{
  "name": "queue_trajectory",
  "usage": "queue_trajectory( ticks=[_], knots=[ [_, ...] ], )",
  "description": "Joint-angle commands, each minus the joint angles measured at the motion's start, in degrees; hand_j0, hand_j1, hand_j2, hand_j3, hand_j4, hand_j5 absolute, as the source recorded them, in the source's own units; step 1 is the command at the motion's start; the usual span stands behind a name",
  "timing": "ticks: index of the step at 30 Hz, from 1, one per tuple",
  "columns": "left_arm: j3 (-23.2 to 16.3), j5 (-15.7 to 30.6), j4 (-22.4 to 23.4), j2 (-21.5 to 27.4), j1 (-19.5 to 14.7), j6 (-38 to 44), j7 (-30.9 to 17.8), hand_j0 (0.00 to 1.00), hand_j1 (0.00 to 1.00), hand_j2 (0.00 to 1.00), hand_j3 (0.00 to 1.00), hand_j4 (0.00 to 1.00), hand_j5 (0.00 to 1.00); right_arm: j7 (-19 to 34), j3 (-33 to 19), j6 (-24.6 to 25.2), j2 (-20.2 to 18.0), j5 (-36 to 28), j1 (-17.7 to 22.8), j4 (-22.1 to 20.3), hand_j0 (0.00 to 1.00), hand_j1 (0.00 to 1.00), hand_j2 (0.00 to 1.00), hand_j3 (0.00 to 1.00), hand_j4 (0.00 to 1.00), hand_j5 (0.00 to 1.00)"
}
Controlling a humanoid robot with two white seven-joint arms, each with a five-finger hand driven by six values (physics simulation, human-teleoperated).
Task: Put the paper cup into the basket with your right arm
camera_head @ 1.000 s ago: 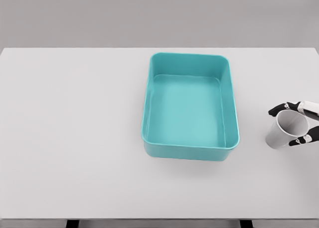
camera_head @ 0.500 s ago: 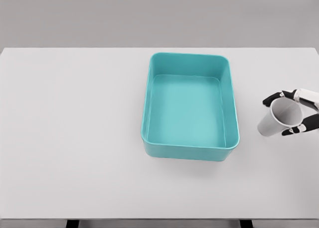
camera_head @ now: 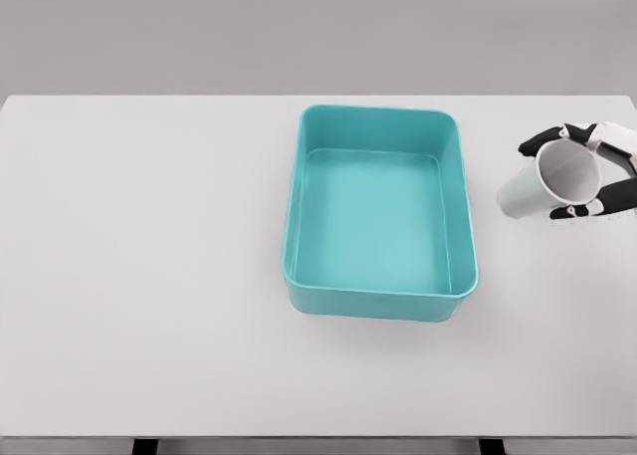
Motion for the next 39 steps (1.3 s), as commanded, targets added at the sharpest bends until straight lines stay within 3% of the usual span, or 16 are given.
queue_trajectory(
  ticks=[1,16,26,29,33,37,39],
  knots=[
    [0.0,0.0,0.0,0.0,0.0,0.0,0.0,1.00,1.00,1.00,1.00,1.00,1.00,0.3,-1.6,0.1,1.9,-0.2,-0.1,-0.3,0.72,0.72,0.72,0.72,0.72,0.72],
    [0.0,0.0,0.0,0.0,-0.1,0.0,0.0,1.00,1.00,1.00,1.00,1.00,1.00,0.3,-3.7,0.3,12.9,5.6,-4.3,-0.3,0.72,0.72,0.72,0.72,0.72,0.72],
    [0.0,0.0,0.0,0.0,0.0,0.0,0.0,1.00,1.00,1.00,1.00,1.00,1.00,0.3,-3.4,4.0,24.0,17.1,-5.5,0.4,0.73,0.73,0.73,0.73,0.73,0.73],
    [0.0,0.0,0.0,0.0,0.0,0.0,0.0,1.00,1.00,1.00,1.00,1.00,1.00,0.3,-3.2,3.9,26.3,19.2,-6.5,2.7,0.74,0.74,0.74,0.74,0.74,0.74],
    [0.0,0.0,0.0,0.0,-0.1,0.0,0.0,1.00,1.00,1.00,1.00,1.00,1.00,0.3,-3.2,4.8,29.3,26.2,-7.0,4.1,0.73,0.73,0.73,0.73,0.73,0.73],
    [0.0,0.0,0.0,0.0,-0.1,0.0,0.0,1.00,1.00,1.00,1.00,1.00,1.00,0.3,-3.5,9.5,31.0,38.7,-7.9,3.1,0.74,0.74,0.74,0.74,0.74,0.74],
    [0.0,0.0,0.0,0.0,0.0,0.0,0.0,1.00,1.00,1.00,1.00,1.00,1.00,0.3,-3.4,14.2,32.0,46.2,-8.6,-0.5,0.74,0.74,0.74,0.74,0.74,0.74]
  ],
)
